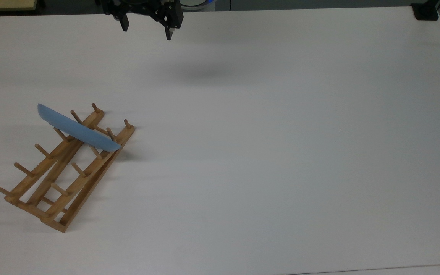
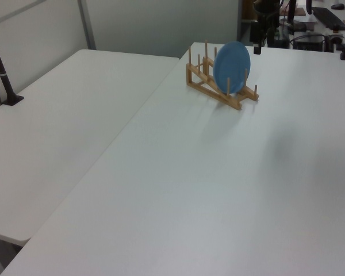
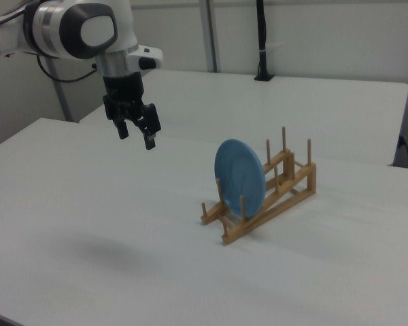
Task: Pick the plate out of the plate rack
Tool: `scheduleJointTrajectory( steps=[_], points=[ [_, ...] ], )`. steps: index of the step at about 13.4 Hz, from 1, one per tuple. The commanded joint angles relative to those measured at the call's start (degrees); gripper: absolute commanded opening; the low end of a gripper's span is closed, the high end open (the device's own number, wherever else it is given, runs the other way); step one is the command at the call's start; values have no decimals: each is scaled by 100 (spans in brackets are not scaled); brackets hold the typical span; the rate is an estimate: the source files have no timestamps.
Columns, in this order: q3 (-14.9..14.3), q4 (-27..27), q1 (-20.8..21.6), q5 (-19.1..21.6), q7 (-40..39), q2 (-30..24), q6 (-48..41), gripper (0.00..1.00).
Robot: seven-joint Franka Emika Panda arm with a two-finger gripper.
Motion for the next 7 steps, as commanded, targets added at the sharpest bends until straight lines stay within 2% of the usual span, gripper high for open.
scheduleJointTrajectory(
  steps=[1, 4, 7],
  points=[
    [53, 6, -156, 104, -295, -4, 158, 100],
    [18, 6, -261, 43, -1022, 13, 1017, 100],
    [-175, 6, -358, 34, -2935, 22, 1405, 99]
  ],
)
